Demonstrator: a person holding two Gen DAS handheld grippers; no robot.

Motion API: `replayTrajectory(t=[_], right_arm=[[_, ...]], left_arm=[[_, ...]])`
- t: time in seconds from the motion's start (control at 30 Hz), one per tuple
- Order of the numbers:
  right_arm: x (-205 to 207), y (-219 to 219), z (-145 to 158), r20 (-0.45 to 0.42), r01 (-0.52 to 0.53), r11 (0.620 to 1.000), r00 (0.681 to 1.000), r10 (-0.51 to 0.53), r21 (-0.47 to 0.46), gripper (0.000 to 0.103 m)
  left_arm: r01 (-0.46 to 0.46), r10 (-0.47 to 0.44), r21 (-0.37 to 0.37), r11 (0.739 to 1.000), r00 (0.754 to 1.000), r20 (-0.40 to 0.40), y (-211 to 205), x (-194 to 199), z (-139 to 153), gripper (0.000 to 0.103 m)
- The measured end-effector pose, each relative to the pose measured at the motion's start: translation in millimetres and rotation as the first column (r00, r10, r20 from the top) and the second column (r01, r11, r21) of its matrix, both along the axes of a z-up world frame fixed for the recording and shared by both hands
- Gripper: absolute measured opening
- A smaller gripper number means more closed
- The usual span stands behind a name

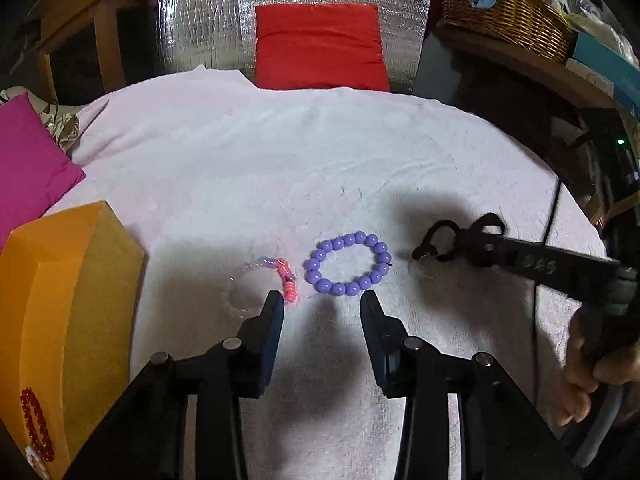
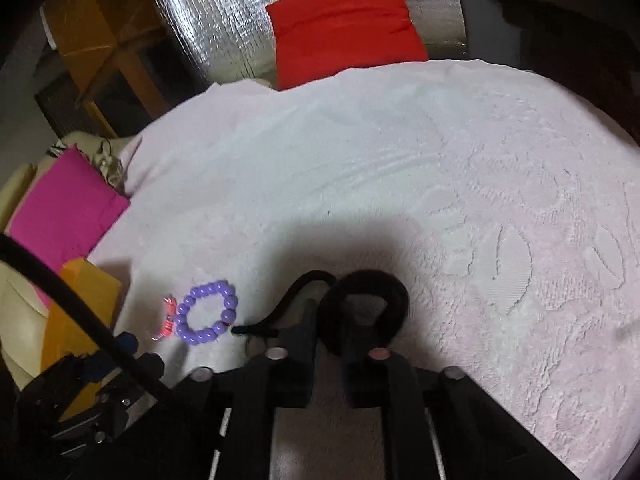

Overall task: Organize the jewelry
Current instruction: 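Grasp the black hair tie with the right tool and lift it, then grasp and lift the purple bead bracelet with the left tool while the right holds the hair tie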

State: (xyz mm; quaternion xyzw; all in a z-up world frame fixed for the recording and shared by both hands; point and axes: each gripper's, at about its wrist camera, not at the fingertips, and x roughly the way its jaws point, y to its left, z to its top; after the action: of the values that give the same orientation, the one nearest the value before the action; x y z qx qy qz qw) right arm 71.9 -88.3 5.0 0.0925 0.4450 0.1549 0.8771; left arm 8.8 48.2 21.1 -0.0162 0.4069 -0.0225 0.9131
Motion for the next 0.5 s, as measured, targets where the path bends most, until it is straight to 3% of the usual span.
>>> replayTrajectory(t=[0.13, 0.27, 0.37, 0.5], right_arm=[[-8.8, -27.4, 13.7, 0.017, 0.041, 0.997, 0.999, -0.042, 0.059, 0.008], [-13.3, -62.1, 11.6, -0.051, 0.094, 0.987, 0.995, -0.088, 0.132, 0.008], [-17.0, -77.9, 6.7, -0.096, 0.114, 0.984, 0.99, -0.101, 0.138, 0.008], [-17.4, -81.2, -5.4, -0.168, 0.111, 0.986, 0.982, -0.09, 0.122, 0.01]], left_arm=[[0.02, -0.019, -0.012, 1.0, 0.999, 0.025, -0.4, -3.3, 5.9, 0.041], [0.054, -0.054, 0.003, 0.999, 0.998, 0.024, -7.7, -1.1, 4.2, 0.049], [0.081, -0.081, 0.019, 0.997, 0.997, 0.009, -16.2, 3.3, -1.0, 0.05], [0.106, -0.106, -0.015, 0.994, 0.994, 0.011, -22.8, 11.0, -4.0, 0.05]])
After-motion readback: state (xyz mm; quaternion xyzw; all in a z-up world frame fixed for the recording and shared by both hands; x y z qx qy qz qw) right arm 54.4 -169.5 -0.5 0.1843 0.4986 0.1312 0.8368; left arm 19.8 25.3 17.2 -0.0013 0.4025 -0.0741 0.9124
